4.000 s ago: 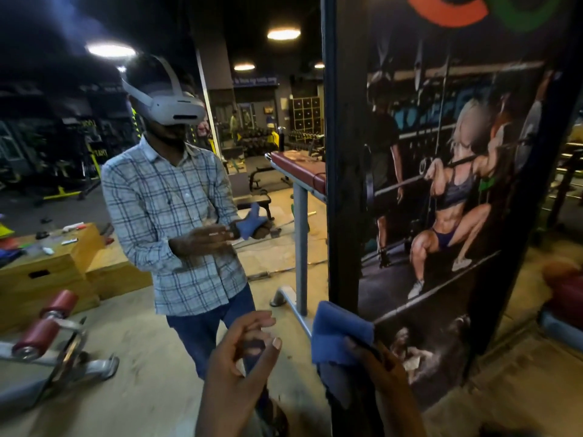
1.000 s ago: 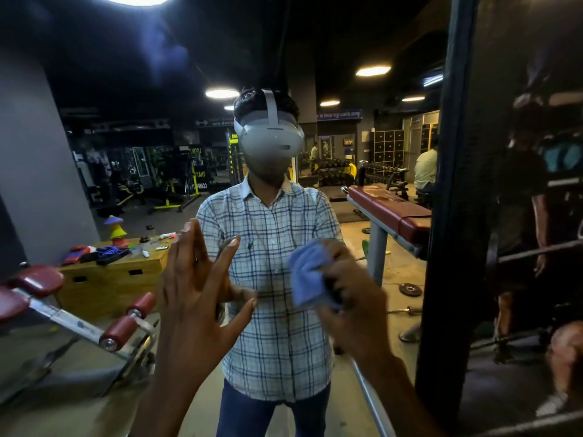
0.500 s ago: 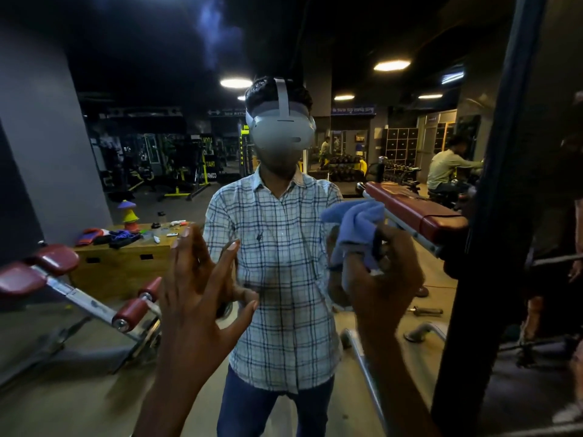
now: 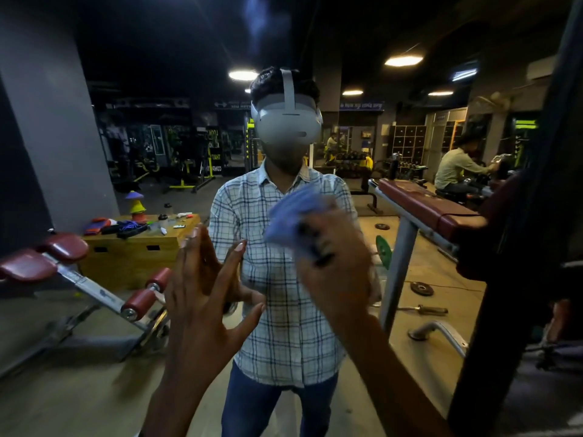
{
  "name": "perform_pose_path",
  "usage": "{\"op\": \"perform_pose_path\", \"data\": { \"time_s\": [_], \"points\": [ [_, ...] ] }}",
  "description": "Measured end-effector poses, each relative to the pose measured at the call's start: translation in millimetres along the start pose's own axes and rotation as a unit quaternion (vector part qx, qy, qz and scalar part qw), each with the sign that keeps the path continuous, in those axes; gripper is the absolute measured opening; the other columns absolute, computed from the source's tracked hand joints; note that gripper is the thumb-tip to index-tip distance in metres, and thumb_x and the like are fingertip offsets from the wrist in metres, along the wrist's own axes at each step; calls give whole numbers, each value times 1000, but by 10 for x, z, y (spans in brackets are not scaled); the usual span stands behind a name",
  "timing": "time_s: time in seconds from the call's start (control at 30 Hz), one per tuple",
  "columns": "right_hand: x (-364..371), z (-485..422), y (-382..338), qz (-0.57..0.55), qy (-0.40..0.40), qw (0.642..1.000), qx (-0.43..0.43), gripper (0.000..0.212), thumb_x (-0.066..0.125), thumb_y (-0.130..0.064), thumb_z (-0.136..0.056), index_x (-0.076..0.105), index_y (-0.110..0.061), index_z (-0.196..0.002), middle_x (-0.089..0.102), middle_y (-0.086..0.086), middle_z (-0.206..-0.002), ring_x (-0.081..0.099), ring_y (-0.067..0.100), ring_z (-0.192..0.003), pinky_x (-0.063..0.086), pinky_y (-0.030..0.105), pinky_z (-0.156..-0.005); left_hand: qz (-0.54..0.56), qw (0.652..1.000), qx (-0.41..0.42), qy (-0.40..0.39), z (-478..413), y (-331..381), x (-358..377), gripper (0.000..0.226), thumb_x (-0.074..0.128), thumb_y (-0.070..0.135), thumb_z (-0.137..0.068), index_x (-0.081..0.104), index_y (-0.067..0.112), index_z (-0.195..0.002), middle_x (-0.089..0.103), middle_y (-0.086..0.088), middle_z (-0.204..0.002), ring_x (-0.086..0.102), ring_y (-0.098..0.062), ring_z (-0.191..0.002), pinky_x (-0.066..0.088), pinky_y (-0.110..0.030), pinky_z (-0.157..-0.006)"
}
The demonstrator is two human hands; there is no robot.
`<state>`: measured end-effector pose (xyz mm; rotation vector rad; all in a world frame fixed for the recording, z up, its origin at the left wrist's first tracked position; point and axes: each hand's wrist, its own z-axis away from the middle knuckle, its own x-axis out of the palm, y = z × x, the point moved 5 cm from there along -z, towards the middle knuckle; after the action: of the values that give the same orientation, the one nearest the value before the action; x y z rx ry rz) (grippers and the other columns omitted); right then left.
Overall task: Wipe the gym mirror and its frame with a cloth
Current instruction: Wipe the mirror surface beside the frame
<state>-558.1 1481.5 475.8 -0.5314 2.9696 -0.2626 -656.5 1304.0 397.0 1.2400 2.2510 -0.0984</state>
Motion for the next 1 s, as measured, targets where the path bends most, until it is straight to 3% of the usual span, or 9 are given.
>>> {"op": "perform_pose_path", "data": {
  "time_s": [0.1,0.23,0.3,0.47,0.57,0.67,0.73,0.83,1.0],
  "points": [
    [108,-107,-92,-9,-135,988,-77,33,81,-12,-80,68,-14,-109,66,0,-109,61,16,-104,53,40,-91,0,1000,4,-3,11,-36,-9,89,60,66,-81,35,33,-160,-3,-15,-173,1,-36,-160,32,-75,-110],
    [-537,-533,122,36,172,982,72,29,74,-4,-86,64,-7,-113,63,4,-109,54,-10,-92,47,7,-80,4,1000,-2,-2,36,-65,-43,88,59,65,-82,37,30,-160,-3,-15,-173,-3,-33,-160,28,-72,-114],
    [-448,-415,99,51,197,975,89,25,76,-5,-87,65,-7,-109,60,-2,-104,52,-10,-87,43,5,-77,-2,1000,-1,-1,53,-79,-47,88,58,65,-82,37,29,-160,-2,-15,-173,-2,-33,-160,26,-70,-115],
    [138,665,28,1,-178,982,-65,38,80,-8,-78,65,-17,-111,63,-1,-112,61,13,-103,55,37,-89,-1,1000,3,-3,123,-190,-64,87,60,64,-81,39,29,-159,-1,-15,-173,1,-34,-160,26,-72,-113],
    [-318,723,323,-26,-34,999,33,29,73,-20,-89,62,-11,-114,65,3,-114,65,18,-106,55,38,-89,-9,1000,0,-10,155,-259,-89,88,60,65,-82,38,29,-160,-3,-14,-173,0,-34,-160,25,-71,-114],
    [-384,978,427,-109,147,957,225,26,78,-26,-89,63,-23,-110,65,5,-104,66,24,-96,58,39,-78,-12,1000,-6,-11,177,-305,-96,89,60,65,-82,37,29,-160,-4,-13,-173,-2,-33,-160,23,-71,-114],
    [-7,1266,227,-128,60,951,274,44,83,-13,-81,61,-38,-110,66,-6,-105,64,3,-96,55,22,-81,-13,1000,-7,-9,183,-307,-92,90,61,64,-82,37,28,-160,-4,-14,-173,-2,-33,-160,23,-71,-115],
    [300,1570,-20,-39,-145,984,96,37,76,-9,-79,64,-26,-110,63,-8,-108,62,1,-95,53,22,-78,-15,1000,-2,-14,187,-318,-101,89,62,62,-82,37,27,-160,-4,-15,-173,-2,-34,-160,23,-70,-115],
    [-201,1284,247,-100,112,967,207,29,79,-15,-79,62,-14,-103,65,5,-97,65,22,-88,52,30,-72,-31,999,-10,-14,259,-475,-195,87,65,58,-82,38,28,-159,-3,-15,-173,-1,-33,-160,23,-68,-116]
  ]
}}
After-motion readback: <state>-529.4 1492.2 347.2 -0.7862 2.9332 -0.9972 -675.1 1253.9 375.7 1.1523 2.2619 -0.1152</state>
